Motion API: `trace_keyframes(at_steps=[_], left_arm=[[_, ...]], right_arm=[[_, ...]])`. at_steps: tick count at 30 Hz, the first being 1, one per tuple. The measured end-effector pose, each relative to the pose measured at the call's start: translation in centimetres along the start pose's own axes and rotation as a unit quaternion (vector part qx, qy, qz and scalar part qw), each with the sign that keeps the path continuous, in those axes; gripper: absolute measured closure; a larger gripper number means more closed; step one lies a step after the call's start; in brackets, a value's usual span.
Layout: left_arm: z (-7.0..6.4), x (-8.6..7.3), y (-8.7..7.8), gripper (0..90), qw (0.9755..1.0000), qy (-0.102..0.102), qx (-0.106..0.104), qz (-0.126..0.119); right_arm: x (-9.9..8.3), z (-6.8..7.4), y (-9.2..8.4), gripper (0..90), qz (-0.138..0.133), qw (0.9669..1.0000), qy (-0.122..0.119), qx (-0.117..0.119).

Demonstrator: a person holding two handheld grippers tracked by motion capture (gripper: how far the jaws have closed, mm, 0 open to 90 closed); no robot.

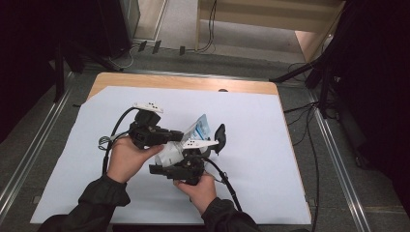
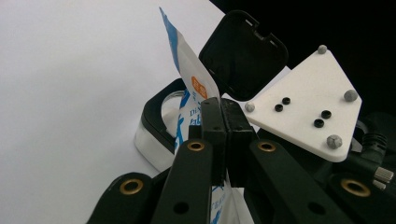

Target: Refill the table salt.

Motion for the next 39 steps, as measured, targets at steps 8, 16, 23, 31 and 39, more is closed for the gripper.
trace_keyframes(at_steps=[8, 16, 23, 31, 39], left_arm=[[-0.12, 0.02, -0.10, 90.0, 1.0000, 0.001, 0.006, -0.001], [-0.18, 0.06, -0.24, 90.0, 0.9999, 0.005, 0.008, 0.005], [-0.24, 0.08, -0.29, 90.0, 0.9999, 0.004, 0.009, -0.001], [-0.31, 0.05, -0.23, 90.0, 1.0000, 0.005, 0.008, 0.001], [-0.12, -0.09, -0.04, 90.0, 1.0000, 0.001, 0.003, 0.005]], right_arm=[[-0.06, 0.09, 0.05, 56.6, -0.002, 1.0000, 0.002, 0.000], [-0.12, 0.13, 0.10, 56.7, -0.001, 1.0000, -0.002, 0.002], [-0.09, 0.12, 0.09, 56.8, -0.004, 1.0000, -0.005, 0.002], [-0.13, 0.11, 0.07, 56.9, -0.002, 1.0000, -0.008, 0.001], [-0.15, 0.08, 0.10, 57.1, 0.003, 0.9999, -0.009, -0.004]])
Point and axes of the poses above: each handheld gripper's, and its own axes: y roughly forward along the jaws, x roughly out of its top, z roughly to its left, the point moved 1 cm from there along y, roughly forward along the jaws, and after that the axes turned 11 degrees about -x, right-handed, at the moved point
